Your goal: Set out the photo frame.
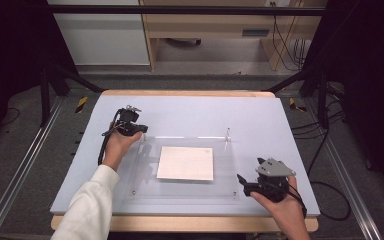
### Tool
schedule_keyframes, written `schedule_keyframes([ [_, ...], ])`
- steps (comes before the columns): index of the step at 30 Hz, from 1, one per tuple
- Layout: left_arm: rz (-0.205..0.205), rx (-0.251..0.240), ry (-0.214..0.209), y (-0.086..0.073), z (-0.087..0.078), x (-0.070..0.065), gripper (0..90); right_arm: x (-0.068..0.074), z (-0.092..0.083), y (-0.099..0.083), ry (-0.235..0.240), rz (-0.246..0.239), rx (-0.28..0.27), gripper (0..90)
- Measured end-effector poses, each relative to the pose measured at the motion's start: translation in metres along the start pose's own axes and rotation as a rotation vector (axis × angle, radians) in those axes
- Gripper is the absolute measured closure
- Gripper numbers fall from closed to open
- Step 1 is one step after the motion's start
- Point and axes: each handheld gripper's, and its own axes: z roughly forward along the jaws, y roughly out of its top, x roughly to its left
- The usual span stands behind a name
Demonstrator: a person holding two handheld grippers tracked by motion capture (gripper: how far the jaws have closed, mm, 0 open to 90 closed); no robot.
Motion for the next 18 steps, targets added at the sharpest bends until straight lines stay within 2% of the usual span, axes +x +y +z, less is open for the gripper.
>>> schedule_keyframes([
  [4, 0.001, 0.001, 0.002, 0.000, 0.000, 0.000, 85.1, 0.011, -0.018, -0.020, 0.031, -0.061, -0.009, 10.6],
  [6, 0.002, 0.008, 0.003, 0.001, 0.000, 0.000, 85.1, 0.021, -0.023, -0.030, 0.032, -0.101, 0.006, 11.4],
  [11, 0.002, 0.009, 0.008, 0.001, 0.001, -0.001, 85.1, 0.031, -0.021, -0.037, 0.043, -0.133, 0.016, 12.4],
  [13, 0.000, 0.009, 0.008, 0.001, 0.001, -0.001, 85.0, 0.036, -0.017, -0.042, 0.044, -0.161, 0.032, 13.3],
  [18, -0.005, 0.012, 0.001, 0.001, 0.002, 0.000, 85.0, 0.040, -0.011, -0.045, 0.038, -0.175, 0.049, 14.8],
])
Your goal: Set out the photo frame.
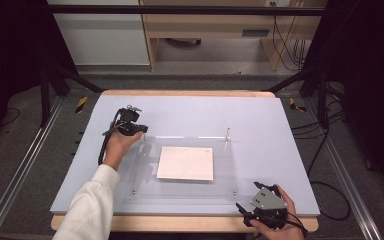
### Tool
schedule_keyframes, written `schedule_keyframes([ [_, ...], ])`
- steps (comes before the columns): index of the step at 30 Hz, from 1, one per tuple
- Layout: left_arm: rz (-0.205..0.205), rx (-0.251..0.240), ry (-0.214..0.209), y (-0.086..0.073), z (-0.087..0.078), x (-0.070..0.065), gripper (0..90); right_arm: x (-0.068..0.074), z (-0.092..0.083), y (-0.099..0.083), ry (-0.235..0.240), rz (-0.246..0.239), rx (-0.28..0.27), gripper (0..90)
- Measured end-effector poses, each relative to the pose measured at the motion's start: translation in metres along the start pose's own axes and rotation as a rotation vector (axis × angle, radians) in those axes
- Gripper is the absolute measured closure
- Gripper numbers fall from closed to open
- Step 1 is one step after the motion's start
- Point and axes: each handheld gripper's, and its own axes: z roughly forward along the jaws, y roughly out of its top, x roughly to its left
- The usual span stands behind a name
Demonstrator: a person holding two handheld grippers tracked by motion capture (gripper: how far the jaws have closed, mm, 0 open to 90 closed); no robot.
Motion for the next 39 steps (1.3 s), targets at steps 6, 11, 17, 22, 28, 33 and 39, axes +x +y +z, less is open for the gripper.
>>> schedule_keyframes([
  [6, -0.009, -0.001, -0.004, 0.001, 0.001, 0.001, 85.0, 0.000, 0.009, 0.000, -0.005, -0.014, 0.021, 16.8],
  [11, -0.006, 0.004, -0.007, 0.002, 0.002, 0.002, 85.0, 0.000, 0.015, 0.000, -0.010, -0.016, 0.026, 20.1],
  [17, -0.001, 0.002, -0.007, 0.001, 0.002, 0.002, 84.9, 0.000, 0.021, 0.002, -0.012, -0.030, 0.018, 24.7],
  [22, -0.011, -0.004, -0.010, 0.001, 0.003, 0.003, 84.9, 0.003, 0.024, 0.007, -0.018, -0.057, 0.001, 27.6],
  [28, -0.009, -0.005, -0.016, 0.001, 0.003, 0.004, 84.9, 0.005, 0.023, 0.008, -0.030, -0.068, -0.020, 29.1],
  [33, -0.009, -0.004, -0.017, 0.001, 0.003, 0.004, 84.8, 0.008, 0.025, 0.008, -0.031, -0.103, -0.041, 35.6],
  [39, -0.004, 0.000, -0.020, 0.002, 0.003, 0.005, 84.8, 0.011, 0.025, 0.007, -0.021, -0.127, -0.077, 45.6],
])
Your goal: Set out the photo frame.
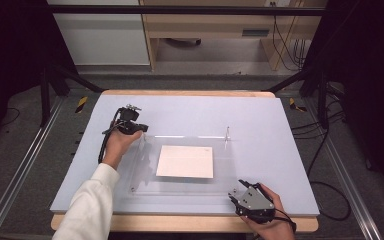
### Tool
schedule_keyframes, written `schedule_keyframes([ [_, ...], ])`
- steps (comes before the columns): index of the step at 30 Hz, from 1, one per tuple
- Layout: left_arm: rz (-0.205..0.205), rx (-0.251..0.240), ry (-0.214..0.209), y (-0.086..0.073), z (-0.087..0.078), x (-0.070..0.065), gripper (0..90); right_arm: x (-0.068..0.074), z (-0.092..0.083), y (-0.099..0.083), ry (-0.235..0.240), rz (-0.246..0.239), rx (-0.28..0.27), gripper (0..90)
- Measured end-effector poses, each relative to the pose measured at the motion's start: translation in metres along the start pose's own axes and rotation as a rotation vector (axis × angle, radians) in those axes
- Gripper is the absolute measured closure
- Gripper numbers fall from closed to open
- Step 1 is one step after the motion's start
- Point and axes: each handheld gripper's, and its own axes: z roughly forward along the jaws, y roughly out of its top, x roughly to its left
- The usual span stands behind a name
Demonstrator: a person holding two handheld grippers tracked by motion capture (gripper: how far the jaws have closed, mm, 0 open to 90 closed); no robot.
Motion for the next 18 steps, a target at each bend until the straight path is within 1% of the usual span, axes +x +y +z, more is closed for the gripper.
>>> schedule_keyframes([
  [1, -0.001, -0.002, -0.002, 0.0000, 0.0003, 0.0006, 84.8, 0.0004, -0.0006, -0.0004, 0.002, 0.002, -0.012, 47.6],
  [3, -0.002, -0.003, -0.004, 0.0000, 0.0005, 0.0009, 84.8, 0.0004, -0.0011, -0.0004, 0.003, 0.001, -0.021, 48.8],
  [9, -0.001, -0.001, -0.003, 0.0000, 0.0004, 0.0005, 84.8, 0.0009, -0.0006, -0.0003, 0.012, -0.008, -0.027, 50.8],
  [13, 0.000, -0.001, -0.002, 0.0000, 0.0004, 0.0004, 84.7, 0.0013, -0.0004, -0.0003, 0.012, -0.010, -0.025, 50.2],
  [18, 0.002, 0.000, -0.003, -0.0001, 0.0003, 0.0003, 84.7, 0.0019, 0.0023, 0.0007, 0.013, -0.016, -0.027, 47.0],
])
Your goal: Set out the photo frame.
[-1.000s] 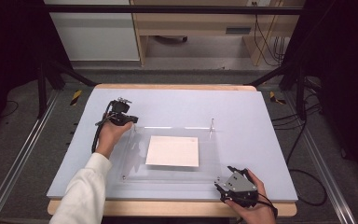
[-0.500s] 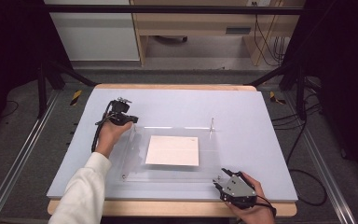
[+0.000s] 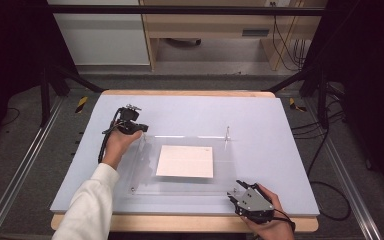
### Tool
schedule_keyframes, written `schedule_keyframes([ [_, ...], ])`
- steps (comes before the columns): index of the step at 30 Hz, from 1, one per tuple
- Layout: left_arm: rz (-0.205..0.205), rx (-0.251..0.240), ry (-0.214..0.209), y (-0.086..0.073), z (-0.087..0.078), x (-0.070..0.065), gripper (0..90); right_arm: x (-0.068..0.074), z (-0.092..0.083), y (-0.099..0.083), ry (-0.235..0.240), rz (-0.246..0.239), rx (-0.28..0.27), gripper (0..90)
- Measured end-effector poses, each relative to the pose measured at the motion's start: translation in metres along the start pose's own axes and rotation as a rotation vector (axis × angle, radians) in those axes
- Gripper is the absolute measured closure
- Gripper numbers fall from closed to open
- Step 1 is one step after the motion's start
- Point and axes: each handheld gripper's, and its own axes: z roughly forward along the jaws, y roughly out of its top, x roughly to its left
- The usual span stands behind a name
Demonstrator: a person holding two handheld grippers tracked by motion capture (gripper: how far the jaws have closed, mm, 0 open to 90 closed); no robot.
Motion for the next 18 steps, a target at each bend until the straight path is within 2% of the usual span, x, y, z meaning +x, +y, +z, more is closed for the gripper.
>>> schedule_keyframes([
  [13, 0.014, -0.019, 0.007, -0.0028, -0.0008, -0.0010, 84.2, 0.0000, -0.0001, 0.0023, -0.008, -0.019, -0.008, 46.9],
  [16, 0.032, -0.034, 0.015, -0.0045, -0.0016, -0.0017, 83.7, -0.0010, -0.0010, 0.0033, -0.004, -0.018, -0.008, 47.2],
  [18, 0.057, -0.065, 0.033, -0.0060, -0.0033, -0.0032, 82.0, -0.0014, -0.0019, 0.0040, -0.006, -0.015, -0.009, 47.5],
])
